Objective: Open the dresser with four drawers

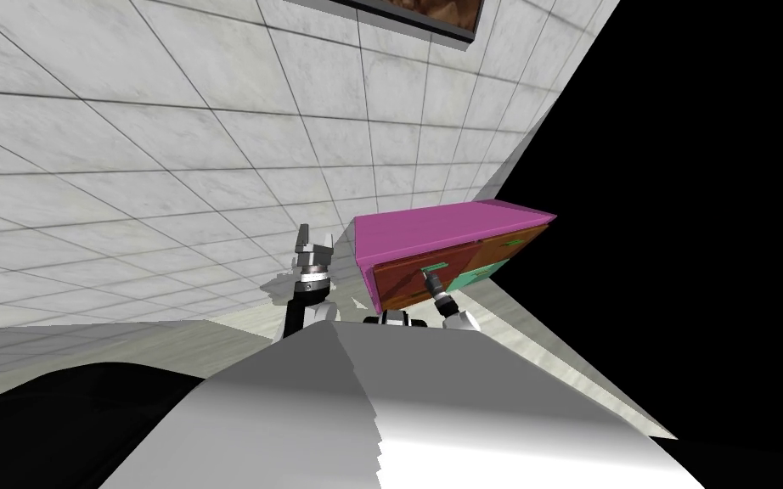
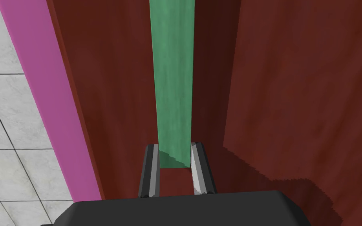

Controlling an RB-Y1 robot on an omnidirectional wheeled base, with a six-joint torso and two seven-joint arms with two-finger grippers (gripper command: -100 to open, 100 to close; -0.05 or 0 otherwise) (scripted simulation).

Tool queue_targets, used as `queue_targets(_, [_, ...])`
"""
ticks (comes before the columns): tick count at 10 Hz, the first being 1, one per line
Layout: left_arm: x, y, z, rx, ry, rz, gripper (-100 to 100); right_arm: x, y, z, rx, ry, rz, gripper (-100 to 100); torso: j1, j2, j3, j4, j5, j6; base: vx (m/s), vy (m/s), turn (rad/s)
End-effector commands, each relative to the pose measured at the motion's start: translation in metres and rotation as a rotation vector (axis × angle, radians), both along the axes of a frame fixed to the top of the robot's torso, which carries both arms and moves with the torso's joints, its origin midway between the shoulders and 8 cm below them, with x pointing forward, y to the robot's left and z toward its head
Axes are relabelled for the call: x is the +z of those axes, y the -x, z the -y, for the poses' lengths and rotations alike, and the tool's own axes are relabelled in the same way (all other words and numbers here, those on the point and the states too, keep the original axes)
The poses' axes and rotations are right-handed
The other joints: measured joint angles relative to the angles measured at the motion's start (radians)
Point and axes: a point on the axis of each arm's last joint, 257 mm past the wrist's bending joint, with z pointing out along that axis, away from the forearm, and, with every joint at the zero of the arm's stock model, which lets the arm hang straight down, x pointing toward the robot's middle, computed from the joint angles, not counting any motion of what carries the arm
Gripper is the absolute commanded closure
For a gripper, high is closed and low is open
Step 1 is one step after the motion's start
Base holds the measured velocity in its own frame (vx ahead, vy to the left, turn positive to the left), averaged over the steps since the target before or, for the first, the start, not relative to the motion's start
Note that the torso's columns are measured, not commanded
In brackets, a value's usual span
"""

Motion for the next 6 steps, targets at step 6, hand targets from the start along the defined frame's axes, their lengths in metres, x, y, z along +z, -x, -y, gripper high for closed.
queue_targets(6, [0.0000, 0.0000, 0.0000, 0.000, 0.000, 0.000, 0, -0.0006, 0.0109, 0.0107, 0.007, 0.001, -0.009, 100, 0.003, -0.004, -0.003, 0.000, 0.001, -0.001, -0.174, -0.049, -0.014])
